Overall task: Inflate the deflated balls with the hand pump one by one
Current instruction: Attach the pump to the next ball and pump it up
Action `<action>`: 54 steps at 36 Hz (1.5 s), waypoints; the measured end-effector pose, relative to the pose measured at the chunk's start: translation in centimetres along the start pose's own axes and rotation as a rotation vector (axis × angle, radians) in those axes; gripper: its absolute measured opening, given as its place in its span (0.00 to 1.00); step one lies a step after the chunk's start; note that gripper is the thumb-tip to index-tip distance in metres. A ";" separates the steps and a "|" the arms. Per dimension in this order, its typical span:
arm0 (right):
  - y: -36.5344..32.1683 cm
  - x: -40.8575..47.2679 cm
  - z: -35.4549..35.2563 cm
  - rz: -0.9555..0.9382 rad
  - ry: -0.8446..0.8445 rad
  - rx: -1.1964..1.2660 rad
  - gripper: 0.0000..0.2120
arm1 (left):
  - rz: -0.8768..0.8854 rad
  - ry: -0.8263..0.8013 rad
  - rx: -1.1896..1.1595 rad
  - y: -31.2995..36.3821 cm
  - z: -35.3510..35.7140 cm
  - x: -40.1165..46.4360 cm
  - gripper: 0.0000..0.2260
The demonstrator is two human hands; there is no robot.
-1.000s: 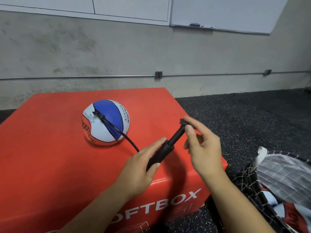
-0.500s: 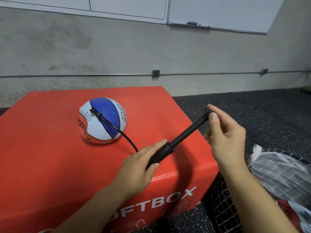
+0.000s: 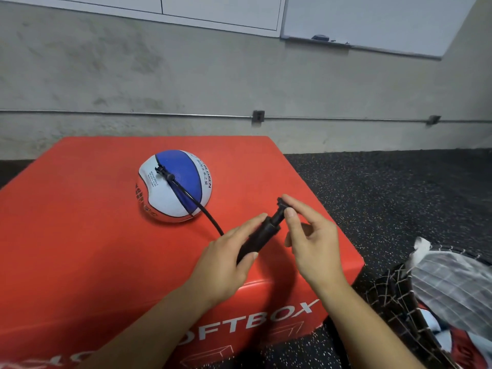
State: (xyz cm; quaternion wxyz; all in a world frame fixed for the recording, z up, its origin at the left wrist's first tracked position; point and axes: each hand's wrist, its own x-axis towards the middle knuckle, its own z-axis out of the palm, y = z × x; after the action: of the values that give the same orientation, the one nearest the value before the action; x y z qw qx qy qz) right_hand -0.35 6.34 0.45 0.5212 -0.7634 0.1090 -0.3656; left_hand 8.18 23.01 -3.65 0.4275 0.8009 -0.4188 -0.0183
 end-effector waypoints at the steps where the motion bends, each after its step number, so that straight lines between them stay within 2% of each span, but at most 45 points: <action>1: 0.2 -0.1 0.2 0.003 -0.016 -0.008 0.12 | -0.002 -0.001 -0.005 -0.1 0.0 0.0 0.36; 13: 0.3 0.4 -1.6 -0.012 -0.083 -0.100 0.12 | 0.010 -0.018 0.047 0.2 0.1 0.1 0.37; 24: -1.4 3.3 -8.3 -0.047 0.216 0.035 0.12 | 0.101 -0.066 0.182 1.1 0.3 -0.2 0.37; 29: -1.4 3.3 -8.8 -0.031 0.253 0.054 0.12 | 0.104 -0.069 0.205 1.2 0.4 -0.2 0.36; 45: -0.4 1.3 -3.2 -0.011 0.059 -0.002 0.11 | 0.059 -0.026 0.134 0.5 0.1 -0.1 0.37; 54: 0.8 0.1 0.5 -0.046 -0.071 -0.087 0.12 | -0.003 -0.001 -0.033 -0.6 -0.4 -0.2 0.36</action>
State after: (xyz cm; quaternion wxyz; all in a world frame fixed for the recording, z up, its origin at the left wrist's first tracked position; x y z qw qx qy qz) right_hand 0.27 6.27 -0.31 0.4827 -0.8001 0.0887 -0.3450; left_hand 8.53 23.58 -3.88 0.4406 0.7943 -0.4175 -0.0265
